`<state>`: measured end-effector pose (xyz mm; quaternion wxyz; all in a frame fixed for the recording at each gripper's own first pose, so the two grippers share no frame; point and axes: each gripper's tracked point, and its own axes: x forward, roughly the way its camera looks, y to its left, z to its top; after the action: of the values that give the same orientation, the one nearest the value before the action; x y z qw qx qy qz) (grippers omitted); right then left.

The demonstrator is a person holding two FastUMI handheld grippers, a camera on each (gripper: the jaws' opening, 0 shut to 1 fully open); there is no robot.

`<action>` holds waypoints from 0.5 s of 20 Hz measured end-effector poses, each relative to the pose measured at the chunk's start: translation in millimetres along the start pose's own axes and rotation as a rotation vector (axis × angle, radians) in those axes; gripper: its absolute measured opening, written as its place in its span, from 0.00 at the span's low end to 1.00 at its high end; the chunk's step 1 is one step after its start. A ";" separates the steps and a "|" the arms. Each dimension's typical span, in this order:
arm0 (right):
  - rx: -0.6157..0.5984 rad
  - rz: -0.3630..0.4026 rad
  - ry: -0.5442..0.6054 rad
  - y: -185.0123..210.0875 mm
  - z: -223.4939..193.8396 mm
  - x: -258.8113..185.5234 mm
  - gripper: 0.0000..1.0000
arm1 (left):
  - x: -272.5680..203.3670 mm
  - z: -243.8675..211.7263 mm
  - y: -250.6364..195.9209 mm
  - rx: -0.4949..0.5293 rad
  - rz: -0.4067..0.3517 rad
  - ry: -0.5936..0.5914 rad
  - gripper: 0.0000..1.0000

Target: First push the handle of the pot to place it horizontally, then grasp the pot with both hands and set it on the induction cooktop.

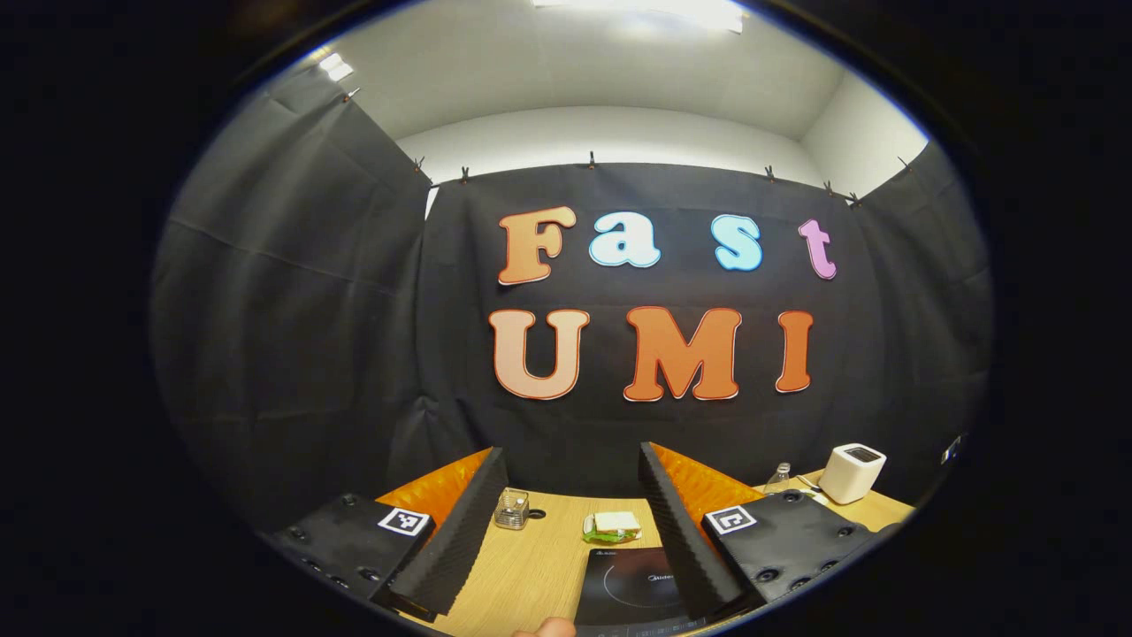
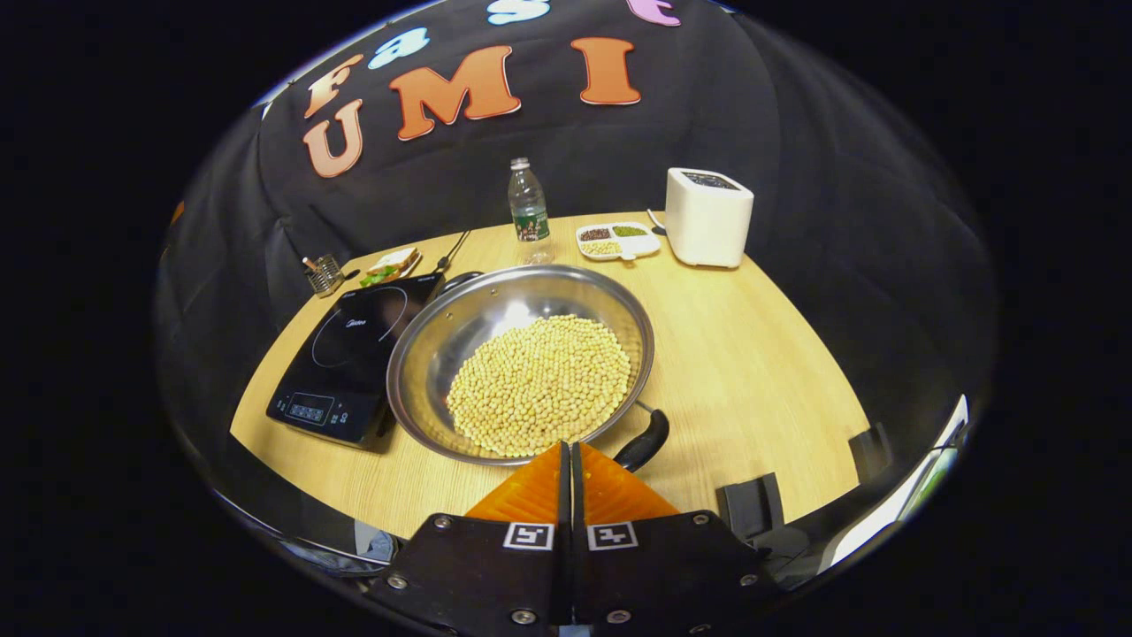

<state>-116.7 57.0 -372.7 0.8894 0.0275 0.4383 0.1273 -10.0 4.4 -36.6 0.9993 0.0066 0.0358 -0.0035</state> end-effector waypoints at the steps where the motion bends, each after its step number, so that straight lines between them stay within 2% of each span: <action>1: 0.000 0.001 0.015 2.6 -3.0 3.6 0.00 | 0.0 -0.5 0.5 -0.001 0.001 0.001 0.99; 10: 0.004 -0.009 0.096 2.3 -26.5 24.0 0.00 | 3.7 -6.5 0.9 0.003 0.001 0.009 0.99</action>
<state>-124.1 63.5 -407.2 0.8678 0.0212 0.4808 0.1237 -6.8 5.4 -43.3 0.9992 0.0081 0.0401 -0.0031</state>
